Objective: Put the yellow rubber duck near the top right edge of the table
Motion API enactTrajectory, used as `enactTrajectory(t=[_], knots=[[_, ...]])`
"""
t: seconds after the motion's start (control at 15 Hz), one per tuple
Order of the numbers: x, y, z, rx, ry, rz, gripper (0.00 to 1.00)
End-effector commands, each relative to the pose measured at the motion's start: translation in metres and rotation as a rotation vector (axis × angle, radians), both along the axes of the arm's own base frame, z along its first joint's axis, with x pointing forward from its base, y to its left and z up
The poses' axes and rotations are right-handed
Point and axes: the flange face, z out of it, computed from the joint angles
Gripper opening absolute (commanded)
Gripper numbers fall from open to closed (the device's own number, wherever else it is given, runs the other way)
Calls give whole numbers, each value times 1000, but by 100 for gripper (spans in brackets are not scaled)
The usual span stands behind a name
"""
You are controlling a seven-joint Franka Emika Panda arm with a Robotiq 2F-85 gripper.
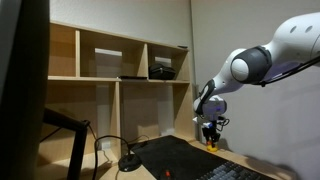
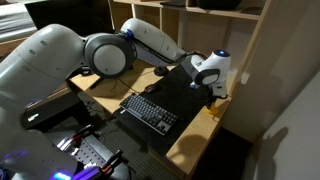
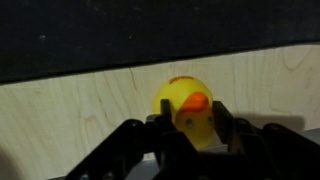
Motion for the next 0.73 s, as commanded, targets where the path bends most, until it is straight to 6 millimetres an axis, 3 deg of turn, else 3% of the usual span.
enactTrajectory(t=[0.0,0.2,0.6,0.67], knots=[[-9,0,29,37,-62,5,79],[-30,5,62,59,-40,43,98],[-94,19,131,179,6,247,100],[-65,4,116,111,7,171,100]])
